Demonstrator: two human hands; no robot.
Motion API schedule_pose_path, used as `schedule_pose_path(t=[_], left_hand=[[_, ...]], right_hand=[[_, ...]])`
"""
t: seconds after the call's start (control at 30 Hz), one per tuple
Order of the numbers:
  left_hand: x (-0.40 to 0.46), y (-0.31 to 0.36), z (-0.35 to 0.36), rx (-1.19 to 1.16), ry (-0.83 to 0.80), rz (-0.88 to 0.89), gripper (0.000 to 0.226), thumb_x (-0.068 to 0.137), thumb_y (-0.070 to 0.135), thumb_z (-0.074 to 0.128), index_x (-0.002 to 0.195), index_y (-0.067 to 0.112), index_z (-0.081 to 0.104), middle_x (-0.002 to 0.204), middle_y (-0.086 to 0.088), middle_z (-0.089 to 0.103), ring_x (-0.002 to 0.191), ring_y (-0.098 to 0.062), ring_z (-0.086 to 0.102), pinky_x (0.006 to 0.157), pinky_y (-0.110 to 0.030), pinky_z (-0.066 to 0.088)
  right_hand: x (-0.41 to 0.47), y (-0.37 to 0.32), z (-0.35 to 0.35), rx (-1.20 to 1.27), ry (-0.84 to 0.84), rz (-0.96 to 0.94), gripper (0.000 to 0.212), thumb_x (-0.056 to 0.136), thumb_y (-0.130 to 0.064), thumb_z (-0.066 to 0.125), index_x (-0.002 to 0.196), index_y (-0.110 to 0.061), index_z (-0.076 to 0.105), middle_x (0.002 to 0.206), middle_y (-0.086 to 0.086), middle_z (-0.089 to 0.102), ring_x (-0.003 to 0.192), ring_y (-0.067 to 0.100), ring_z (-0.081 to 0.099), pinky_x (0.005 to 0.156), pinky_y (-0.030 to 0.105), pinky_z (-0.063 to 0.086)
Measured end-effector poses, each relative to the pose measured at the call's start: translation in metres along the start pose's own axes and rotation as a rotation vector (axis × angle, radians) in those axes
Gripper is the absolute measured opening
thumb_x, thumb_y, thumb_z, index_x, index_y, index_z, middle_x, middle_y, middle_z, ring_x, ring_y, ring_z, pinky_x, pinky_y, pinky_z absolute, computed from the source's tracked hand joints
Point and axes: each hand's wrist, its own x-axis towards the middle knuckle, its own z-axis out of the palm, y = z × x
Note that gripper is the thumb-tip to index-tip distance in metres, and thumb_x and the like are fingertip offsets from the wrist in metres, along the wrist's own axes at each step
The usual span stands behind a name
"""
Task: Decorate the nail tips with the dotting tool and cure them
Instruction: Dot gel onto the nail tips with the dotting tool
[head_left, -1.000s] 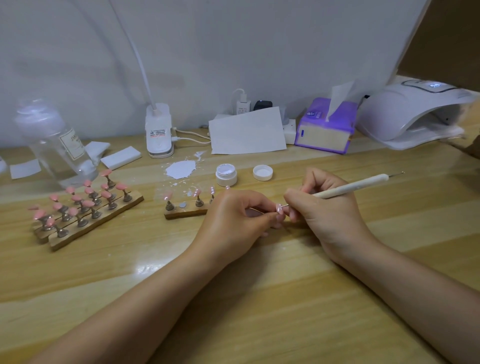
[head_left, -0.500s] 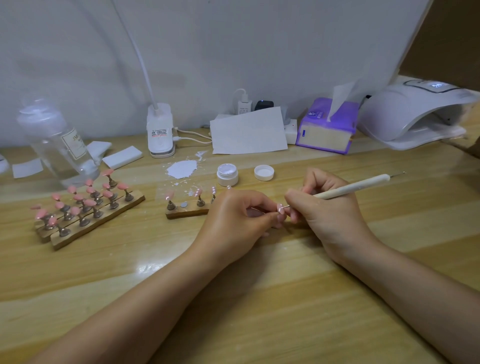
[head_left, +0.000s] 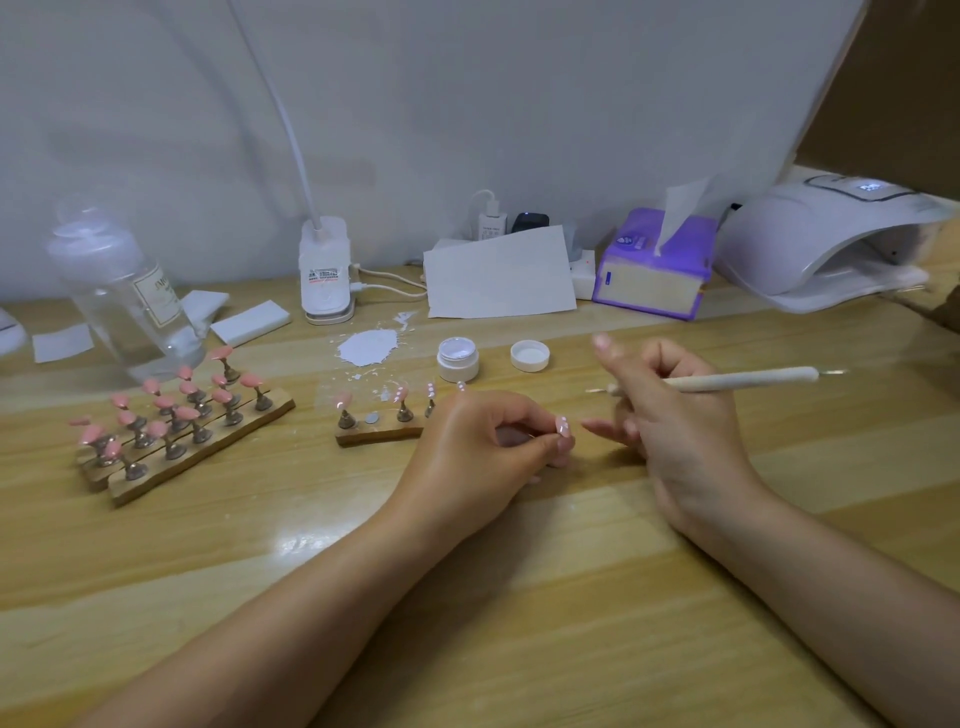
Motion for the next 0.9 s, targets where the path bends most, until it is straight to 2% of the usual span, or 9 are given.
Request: schedule_pose_path(t=[0.1,0.27,0.43,0.67,0.8,0.9], left_hand=[[-0.001,0.001,0.000,-0.027,-0.010,-0.002,0.009,0.081,0.007,0.066,0.075,0.011,0.071,0.063,0.007,0.068,0.064,0.001,0.064,0.054,-0.010,0.047],[-0.002,0.003,-0.001,-0.078,-0.018,0.005,0.012,0.081,0.006,0.067,0.073,0.015,0.070,0.062,0.012,0.067,0.066,0.002,0.065,0.053,-0.011,0.047],[-0.003,0.003,-0.001,-0.104,-0.005,0.010,0.019,0.082,0.006,0.065,0.070,0.020,0.068,0.064,0.012,0.067,0.071,-0.001,0.067,0.053,-0.012,0.048],[-0.002,0.003,-0.002,-0.099,0.012,0.023,0.019,0.084,0.006,0.064,0.069,0.018,0.067,0.062,0.008,0.066,0.068,0.001,0.066,0.053,-0.014,0.050],[-0.002,0.003,-0.002,-0.110,0.021,0.029,0.028,0.083,0.005,0.064,0.064,0.025,0.066,0.063,0.007,0.067,0.069,-0.002,0.066,0.053,-0.016,0.051],[-0.002,0.003,-0.002,-0.100,0.019,0.038,0.027,0.083,0.006,0.063,0.065,0.025,0.066,0.063,0.008,0.067,0.068,-0.001,0.066,0.053,-0.016,0.051]], right_hand=[[0.012,-0.006,0.000,-0.072,0.048,-0.070,0.040,0.075,-0.023,0.073,0.054,-0.021,0.039,0.039,-0.014,0.041,0.045,-0.001,0.046,0.046,0.016,0.047],[0.045,-0.017,0.018,-0.208,-0.125,-0.094,0.029,0.075,-0.030,0.073,0.059,-0.020,0.051,0.044,-0.018,0.051,0.047,-0.004,0.050,0.058,0.015,0.051],[0.071,-0.012,0.051,-0.453,-0.276,-0.180,0.040,0.082,-0.036,0.066,0.055,-0.012,0.050,0.035,-0.012,0.051,0.035,-0.001,0.044,0.044,0.009,0.039],[0.084,0.010,0.072,-0.727,-0.369,-0.184,0.042,0.073,-0.039,0.075,0.052,-0.018,0.045,0.038,-0.009,0.050,0.040,0.005,0.051,0.061,0.027,0.046],[0.085,0.014,0.077,-0.795,-0.404,-0.216,0.042,0.075,-0.038,0.073,0.051,-0.019,0.044,0.049,-0.005,0.052,0.052,0.009,0.049,0.061,0.029,0.043],[0.084,0.015,0.080,-0.852,-0.441,-0.235,0.044,0.074,-0.037,0.074,0.049,-0.019,0.043,0.050,-0.005,0.052,0.054,0.008,0.047,0.056,0.027,0.037]])
